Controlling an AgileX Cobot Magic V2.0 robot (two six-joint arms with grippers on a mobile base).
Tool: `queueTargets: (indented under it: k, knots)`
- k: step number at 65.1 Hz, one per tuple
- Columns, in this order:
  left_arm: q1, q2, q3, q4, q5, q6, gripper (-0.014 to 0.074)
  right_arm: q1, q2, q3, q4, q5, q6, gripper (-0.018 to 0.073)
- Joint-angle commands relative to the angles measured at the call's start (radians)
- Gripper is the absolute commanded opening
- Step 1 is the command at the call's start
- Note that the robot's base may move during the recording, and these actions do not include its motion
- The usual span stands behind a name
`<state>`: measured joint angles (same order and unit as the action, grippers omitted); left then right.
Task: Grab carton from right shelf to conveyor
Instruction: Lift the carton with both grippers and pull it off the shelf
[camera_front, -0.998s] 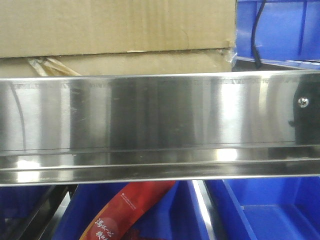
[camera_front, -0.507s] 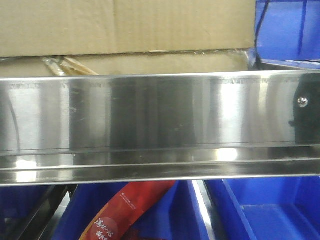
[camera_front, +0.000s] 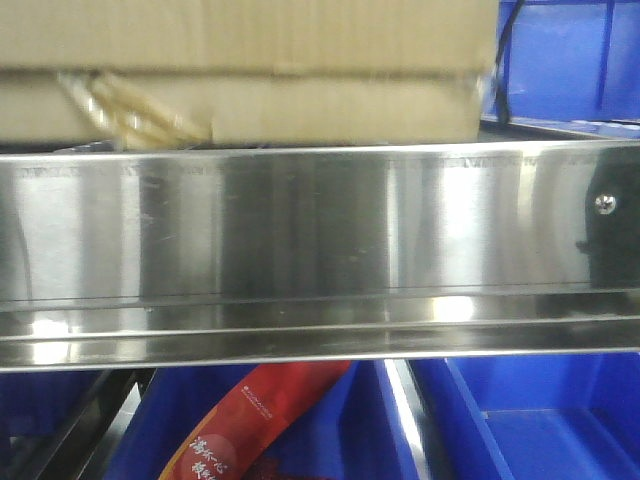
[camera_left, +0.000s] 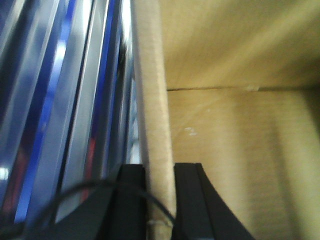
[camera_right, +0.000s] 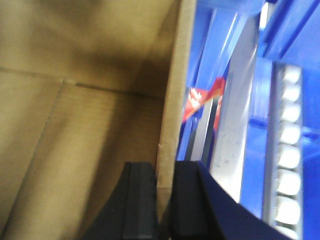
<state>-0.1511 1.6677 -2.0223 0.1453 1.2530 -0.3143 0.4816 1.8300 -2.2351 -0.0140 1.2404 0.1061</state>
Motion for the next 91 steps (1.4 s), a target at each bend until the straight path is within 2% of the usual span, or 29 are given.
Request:
queueTargets:
  k: [1, 13, 21, 31, 46, 91]
  knots:
    - [-0.025, -0.059, -0.040, -0.027, -0.032, 0.000, -0.0020, 0.000, -0.088, -0.007, -0.010, -0.019, -0.009, -0.0064]
    - [-0.111, -0.131, -0.004, 0.006, -0.032, 0.000, -0.0020, 0.000, -0.217, 0.064, -0.036, -0.019, -0.001, -0.0064]
    - [-0.169, -0.171, 0.044, 0.006, -0.032, -0.009, -0.0020, 0.000, -0.323, 0.191, -0.084, -0.019, -0.001, -0.0064]
    - [-0.229, -0.197, 0.110, 0.006, -0.032, -0.012, -0.0020, 0.000, -0.442, 0.350, -0.088, -0.019, 0.001, -0.0064]
    - [-0.302, -0.210, 0.165, 0.018, -0.032, -0.062, -0.0020, 0.000, -0.504, 0.454, -0.106, -0.019, 0.001, -0.0064]
    - [-0.314, -0.207, 0.165, 0.068, -0.032, -0.062, -0.0020, 0.000, -0.504, 0.453, -0.106, -0.019, 0.001, -0.0064]
